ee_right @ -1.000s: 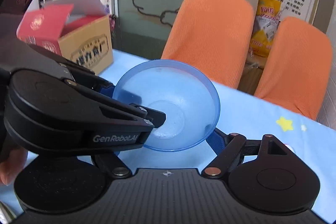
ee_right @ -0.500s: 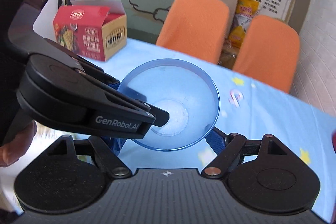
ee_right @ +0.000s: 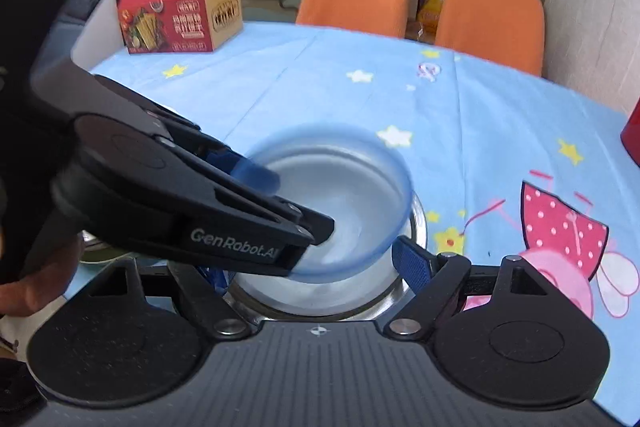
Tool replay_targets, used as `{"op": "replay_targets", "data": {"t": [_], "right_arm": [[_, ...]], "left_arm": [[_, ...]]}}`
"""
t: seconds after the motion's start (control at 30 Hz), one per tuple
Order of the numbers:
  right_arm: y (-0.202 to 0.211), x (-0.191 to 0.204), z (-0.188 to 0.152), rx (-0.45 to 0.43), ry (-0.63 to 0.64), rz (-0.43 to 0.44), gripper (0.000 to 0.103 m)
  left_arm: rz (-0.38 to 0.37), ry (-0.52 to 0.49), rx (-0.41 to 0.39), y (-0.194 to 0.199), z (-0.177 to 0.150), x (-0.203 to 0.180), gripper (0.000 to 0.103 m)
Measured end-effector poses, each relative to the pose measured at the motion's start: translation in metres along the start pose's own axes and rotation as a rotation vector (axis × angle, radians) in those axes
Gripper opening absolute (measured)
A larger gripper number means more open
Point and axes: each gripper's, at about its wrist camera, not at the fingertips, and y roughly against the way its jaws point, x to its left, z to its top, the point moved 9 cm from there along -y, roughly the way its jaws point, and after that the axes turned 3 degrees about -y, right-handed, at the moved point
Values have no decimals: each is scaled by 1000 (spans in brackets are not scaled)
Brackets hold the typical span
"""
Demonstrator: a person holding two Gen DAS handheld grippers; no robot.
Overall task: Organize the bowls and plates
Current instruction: 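Nest the blue bowl into the white bowl with the left tool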
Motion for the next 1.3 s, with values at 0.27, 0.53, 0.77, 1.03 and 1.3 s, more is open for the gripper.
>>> {"op": "replay_targets", "data": {"t": [0.27,0.53,0.77,1.03,1.3], "right_arm": [[40,-23,-36,-90,-158,-16,70],[50,-31,-36,-262,-323,-55,70],[23,-34,-32,-211,-313,-82,70],[-10,-42,-25,-125,-308,-130,71],[-34,-41,-30,-48,-283,-174,71]], "left_arm": [[36,37,-151,52,4,13,98],[115,115,-201,57,3,29,100],[33,131,-68,16,3,44,100],[12,37,83,-30,8,51,100],[16,-37,99,-47,7,45,98]]}}
